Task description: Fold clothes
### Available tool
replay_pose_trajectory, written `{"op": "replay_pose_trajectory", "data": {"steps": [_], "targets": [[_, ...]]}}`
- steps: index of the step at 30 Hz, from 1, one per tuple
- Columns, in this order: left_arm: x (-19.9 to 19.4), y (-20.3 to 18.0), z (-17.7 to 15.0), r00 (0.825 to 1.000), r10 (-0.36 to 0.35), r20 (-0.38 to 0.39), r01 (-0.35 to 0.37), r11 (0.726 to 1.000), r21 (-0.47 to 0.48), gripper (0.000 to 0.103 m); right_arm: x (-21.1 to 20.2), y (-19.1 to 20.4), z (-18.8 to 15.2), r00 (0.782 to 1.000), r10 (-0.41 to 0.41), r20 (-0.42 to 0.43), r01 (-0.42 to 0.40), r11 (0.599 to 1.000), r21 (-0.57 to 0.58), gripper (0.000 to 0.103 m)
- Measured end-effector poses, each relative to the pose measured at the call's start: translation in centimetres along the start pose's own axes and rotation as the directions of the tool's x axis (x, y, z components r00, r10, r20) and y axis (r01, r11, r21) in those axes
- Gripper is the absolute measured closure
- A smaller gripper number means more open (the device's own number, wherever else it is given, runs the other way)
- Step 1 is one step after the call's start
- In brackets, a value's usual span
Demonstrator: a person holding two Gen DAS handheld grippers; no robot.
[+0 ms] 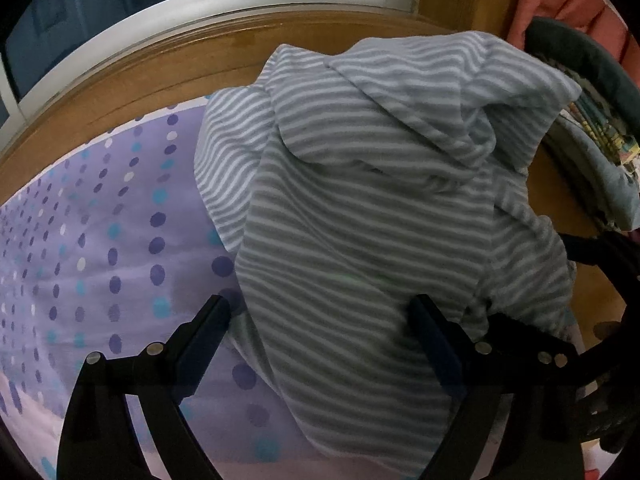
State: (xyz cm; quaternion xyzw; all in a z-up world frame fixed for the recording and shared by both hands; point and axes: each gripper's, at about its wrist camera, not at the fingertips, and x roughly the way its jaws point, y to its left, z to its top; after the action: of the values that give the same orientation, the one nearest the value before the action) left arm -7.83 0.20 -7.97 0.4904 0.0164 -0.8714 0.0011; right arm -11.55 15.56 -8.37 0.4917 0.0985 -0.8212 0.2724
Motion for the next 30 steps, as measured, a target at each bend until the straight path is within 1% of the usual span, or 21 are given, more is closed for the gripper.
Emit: {"op": "replay_pose_trajectory", "data": {"steps": [3, 7, 9, 10, 12, 14, 16, 18, 20, 21, 23, 24, 25, 26, 27, 29, 30], "targets": [[-0.1, -0.3, -0.6, 1.0, 0.001, 0.016, -0.001, 1.0, -0.001, 0.007, 0.4, -0.1, 0.3, 1.0, -0.003, 0.011, 0.003, 1.0, -0.016, 0.0], [-0.1, -0.5, -1.2, 1.0, 0.007, 0.024, -0.007, 1.0, -0.01, 0.0, 1.0, -0.5, 0.8, 1.0, -0.008, 0.027, 0.009, 1.0, -0.018, 0.0], [-0.1, -0.6, -1.5, 1.0, 0.011, 0.016, -0.01, 1.0, -0.027, 0.0, 0.9, -0.4, 0.4, 0.999, -0.01, 0.049, 0.011, 1.0, -0.006, 0.0], [-0.2, -0.8, -1.7, 1.0, 0.015, 0.014, -0.015, 1.0, -0.027, 0.0, 0.8, -0.4, 0.2, 0.998, -0.011, 0.062, 0.011, 1.0, 0.001, 0.003], [-0.4, -1.3, -1.9, 1.0, 0.022, 0.009, -0.022, 0.999, -0.031, 0.0, 0.6, -0.3, 0.0, 0.996, -0.015, 0.092, 0.014, 1.0, 0.012, 0.011], [-0.3, -1.8, -1.8, 1.0, 0.024, 0.001, -0.024, 0.999, -0.038, 0.0, 0.5, 0.0, -0.1, 0.993, -0.01, 0.115, 0.01, 1.0, 0.008, 0.028], [-0.6, -2.3, -2.1, 1.0, 0.026, 0.0, -0.026, 0.999, -0.036, 0.002, 0.3, 0.2, -0.6, 0.991, -0.009, 0.13, 0.008, 1.0, 0.002, 0.036], [-0.7, -2.4, -1.8, 1.0, 0.018, 0.007, -0.018, 1.0, -0.013, 0.007, -0.1, 0.8, -1.1, 0.99, -0.015, 0.144, 0.016, 1.0, -0.008, 0.042], [-0.6, -1.6, -0.8, 1.0, 0.014, 0.013, -0.015, 1.0, 0.023, 0.019, -0.2, 0.7, -1.0, 0.987, -0.038, 0.157, 0.04, 0.999, -0.014, 0.052], [-0.8, -2.0, -0.9, 1.0, 0.013, 0.017, -0.014, 0.999, 0.043, 0.022, -0.3, 0.8, -1.2, 0.985, -0.053, 0.162, 0.056, 0.998, -0.015, 0.059], [-1.3, -2.9, -1.0, 1.0, 0.008, 0.023, -0.009, 0.997, 0.075, 0.041, -0.6, 0.9, -1.3, 0.984, -0.074, 0.164, 0.077, 0.997, -0.013, 0.065], [-1.5, -3.3, -1.1, 1.0, 0.008, 0.028, -0.011, 0.996, 0.09, 0.045, -0.6, 0.9, -1.1, 0.982, -0.087, 0.165, 0.09, 0.996, -0.009, 0.066], [-1.7, -3.7, -1.2, 0.999, 0.01, 0.035, -0.014, 0.994, 0.105, 0.056, -0.6, 1.2, -0.8, 0.981, -0.104, 0.165, 0.107, 0.994, -0.009, 0.069], [-2.0, -4.1, -1.3, 0.999, 0.008, 0.041, -0.013, 0.993, 0.114, 0.07, -0.9, 1.5, -0.7, 0.977, -0.128, 0.169, 0.132, 0.991, -0.009, 0.07], [-2.3, -4.3, -1.3, 0.999, 0.003, 0.044, -0.008, 0.993, 0.115, 0.076, -1.5, 2.2, -1.0, 0.971, -0.161, 0.175, 0.165, 0.986, -0.011, 0.072], [-2.8, -3.6, -1.2, 0.999, -0.025, 0.039, 0.021, 0.996, 0.09, 0.085, -2.5, 3.0, -1.2, 0.957, -0.216, 0.193, 0.221, 0.975, -0.009, 0.083], [-3.1, -3.2, -1.1, 0.998, -0.041, 0.037, 0.038, 0.996, 0.075, 0.088, -2.9, 3.3, -1.1, 0.95, -0.235, 0.204, 0.241, 0.971, -0.005, 0.084]]}}
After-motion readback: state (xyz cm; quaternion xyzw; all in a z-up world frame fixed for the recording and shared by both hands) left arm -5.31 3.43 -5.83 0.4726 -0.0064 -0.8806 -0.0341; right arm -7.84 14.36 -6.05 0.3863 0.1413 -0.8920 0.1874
